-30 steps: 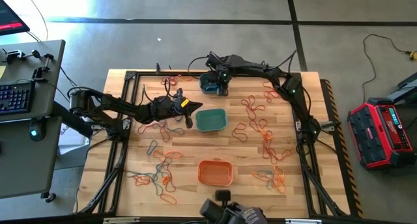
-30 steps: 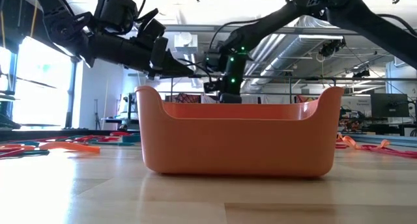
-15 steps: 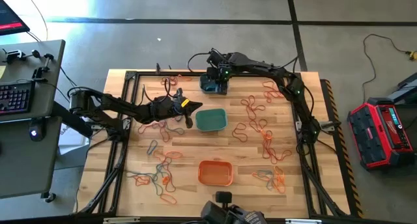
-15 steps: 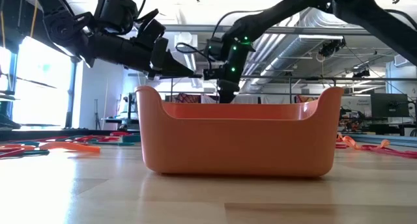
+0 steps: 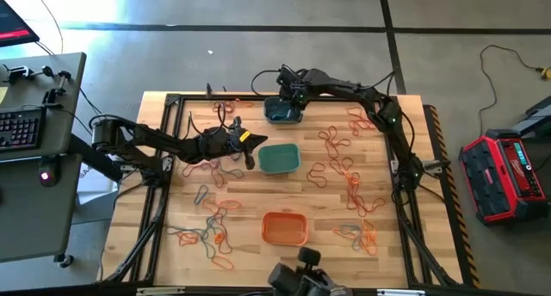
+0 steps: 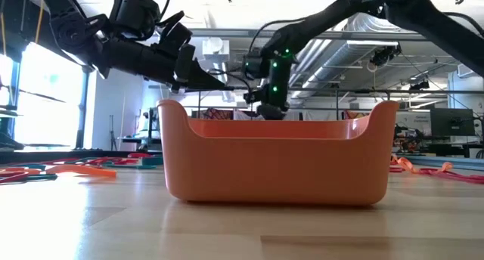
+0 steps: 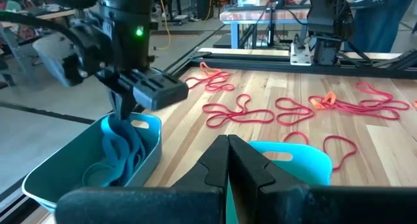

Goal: Sort rubber bands into baskets
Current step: Put the blue rubber band into the blue bin

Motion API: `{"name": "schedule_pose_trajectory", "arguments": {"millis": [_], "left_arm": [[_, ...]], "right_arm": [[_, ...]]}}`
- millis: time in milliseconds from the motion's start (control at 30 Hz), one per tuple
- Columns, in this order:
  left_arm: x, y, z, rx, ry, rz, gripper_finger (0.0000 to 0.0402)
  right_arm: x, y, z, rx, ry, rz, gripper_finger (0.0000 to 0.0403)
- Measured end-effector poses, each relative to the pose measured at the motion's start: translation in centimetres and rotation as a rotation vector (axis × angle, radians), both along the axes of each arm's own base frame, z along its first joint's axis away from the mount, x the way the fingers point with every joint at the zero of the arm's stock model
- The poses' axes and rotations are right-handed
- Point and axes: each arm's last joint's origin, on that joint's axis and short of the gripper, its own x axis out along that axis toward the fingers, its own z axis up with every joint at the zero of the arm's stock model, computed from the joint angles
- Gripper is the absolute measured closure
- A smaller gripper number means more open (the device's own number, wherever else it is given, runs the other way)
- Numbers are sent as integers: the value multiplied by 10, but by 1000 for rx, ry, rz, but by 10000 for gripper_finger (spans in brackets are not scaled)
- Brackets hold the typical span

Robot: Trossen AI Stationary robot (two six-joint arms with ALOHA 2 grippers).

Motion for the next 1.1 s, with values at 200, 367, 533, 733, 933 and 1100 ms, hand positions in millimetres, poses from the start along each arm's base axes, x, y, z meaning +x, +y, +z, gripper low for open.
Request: {"name": "schedule_pose_trajectory", "arguments": {"millis": [200,367,533,733,933,1100], "left_arm": [[0,0,0,0,0,1,401],[0,0,0,0,1,0,401],[0,0,0,0,0,1,401],[0,0,0,0,0,1,401],[0,0,0,0,1,1,401],[0,0,0,0,2,1,401]], "right_arm": [[5,-5,-3,-49,-48,-95,403],[3,-8,-3,-45,-55,-114,403],[5,-9,-13,4,-68,-111,403],[13,-8,-31,58,-86,-86,403],[24,1,-28,111,-171,-13,403],[35,13,-15,143,-234,55,403]]}}
